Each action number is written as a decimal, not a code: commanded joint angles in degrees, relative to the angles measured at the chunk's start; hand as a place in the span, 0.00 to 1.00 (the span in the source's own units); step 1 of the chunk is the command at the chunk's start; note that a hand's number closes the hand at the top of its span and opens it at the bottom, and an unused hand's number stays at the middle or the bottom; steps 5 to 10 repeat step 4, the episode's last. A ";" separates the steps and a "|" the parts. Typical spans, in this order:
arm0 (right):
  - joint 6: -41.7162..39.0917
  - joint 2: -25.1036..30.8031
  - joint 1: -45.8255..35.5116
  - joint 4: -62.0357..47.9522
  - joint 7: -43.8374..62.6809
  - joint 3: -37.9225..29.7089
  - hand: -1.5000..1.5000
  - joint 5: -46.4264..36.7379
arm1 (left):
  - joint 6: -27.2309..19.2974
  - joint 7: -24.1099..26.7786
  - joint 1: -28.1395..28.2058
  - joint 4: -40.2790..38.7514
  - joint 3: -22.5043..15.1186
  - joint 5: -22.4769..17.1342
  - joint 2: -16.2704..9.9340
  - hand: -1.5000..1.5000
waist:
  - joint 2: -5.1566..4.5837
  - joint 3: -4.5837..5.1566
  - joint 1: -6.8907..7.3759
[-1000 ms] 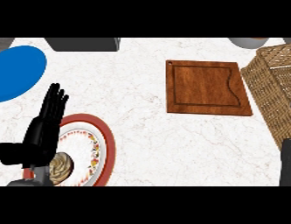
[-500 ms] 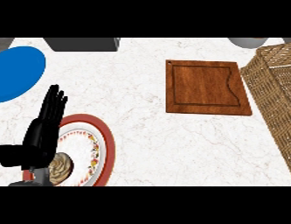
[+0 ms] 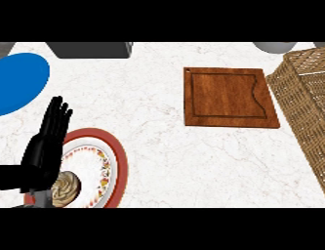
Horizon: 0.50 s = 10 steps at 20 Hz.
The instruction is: Pick the sweet potato from the cutting board and place it in the basket
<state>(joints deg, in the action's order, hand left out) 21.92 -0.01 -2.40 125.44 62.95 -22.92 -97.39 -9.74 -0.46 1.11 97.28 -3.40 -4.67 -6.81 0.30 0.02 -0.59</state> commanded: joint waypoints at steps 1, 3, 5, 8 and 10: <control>1.76 0.01 9.56 9.64 6.21 5.37 0.00 4.87 | 1.35 2.55 0.60 -2.16 0.98 -0.52 -0.17 0.50 | -0.12 -0.03 -0.07; -6.57 0.01 7.86 17.18 4.72 5.00 0.00 5.18 | 0.95 3.77 -1.75 -5.69 0.90 0.43 0.52 0.50 | -0.16 0.03 -0.26; -1.20 0.01 13.23 17.22 5.98 8.95 0.00 5.40 | 1.73 1.02 1.56 0.68 -0.15 -0.32 -0.05 0.50 | -0.09 -0.03 0.21; -1.20 0.01 13.23 17.22 5.98 8.95 0.00 5.40 | 1.73 1.02 1.56 0.68 -0.15 -0.32 -0.05 0.50 | -0.09 -0.03 0.21; -1.20 0.01 13.23 17.22 5.98 8.95 0.00 5.40 | 1.73 1.02 1.56 0.68 -0.15 -0.32 -0.05 0.50 | -0.09 -0.03 0.21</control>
